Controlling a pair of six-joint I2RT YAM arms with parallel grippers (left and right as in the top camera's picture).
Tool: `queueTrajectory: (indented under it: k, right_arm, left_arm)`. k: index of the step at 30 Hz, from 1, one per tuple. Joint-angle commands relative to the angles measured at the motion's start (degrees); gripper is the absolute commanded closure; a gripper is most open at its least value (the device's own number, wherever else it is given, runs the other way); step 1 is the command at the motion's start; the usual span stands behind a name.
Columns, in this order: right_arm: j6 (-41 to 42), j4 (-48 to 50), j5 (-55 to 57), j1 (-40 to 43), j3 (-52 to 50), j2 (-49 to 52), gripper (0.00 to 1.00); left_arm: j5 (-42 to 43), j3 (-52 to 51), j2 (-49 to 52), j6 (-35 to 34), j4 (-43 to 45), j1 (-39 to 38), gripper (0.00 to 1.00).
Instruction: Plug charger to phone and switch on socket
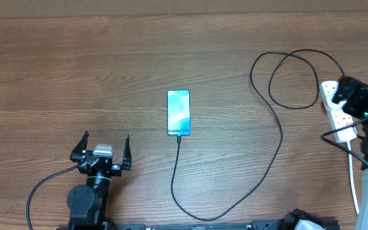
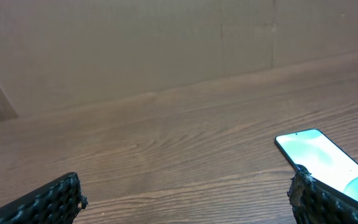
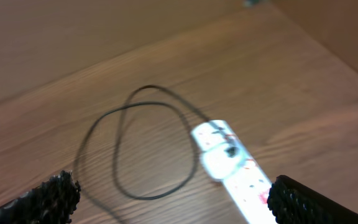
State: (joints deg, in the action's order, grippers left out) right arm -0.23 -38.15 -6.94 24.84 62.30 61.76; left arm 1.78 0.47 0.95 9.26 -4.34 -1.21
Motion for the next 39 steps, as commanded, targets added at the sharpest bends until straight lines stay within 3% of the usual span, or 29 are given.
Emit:
queueTrajectory:
  k: [1, 4, 13, 20, 29, 39]
  right_arm:
    - [-0.2, 1.5, 7.0, -3.9, -0.4, -1.1, 0.00]
    - [-0.2, 1.5, 14.5, -6.8, -0.4, -1.1, 0.00]
    - [-0.3, 1.3, 14.6, -16.8, -0.4, -0.6, 0.00]
    - [-0.3, 0.4, 9.7, -18.9, -5.1, 1.9, 0.00]
    - [-0.2, 18.1, 0.1, -18.9, -25.1, 1.8, 0.00]
    - [1.0, 34.8, -0.9, -18.9, -41.3, 0.6, 0.00]
  left_arm:
    - [-0.7, -0.2, -0.7, 1.3, -0.1, -0.4, 0.01]
    - [-0.7, -0.2, -0.7, 1.3, -0.1, -0.4, 0.01]
    - [-0.7, -0.2, -0.7, 1.3, -0.1, -0.4, 0.00]
    - [-0.7, -0.2, -0.7, 1.3, -0.1, -0.4, 0.01]
    - [-0.7, -0.2, -0.7, 1.3, -0.1, -0.4, 0.00]
    - [-0.7, -0.2, -0.7, 1.3, -0.1, -0.4, 0.00]
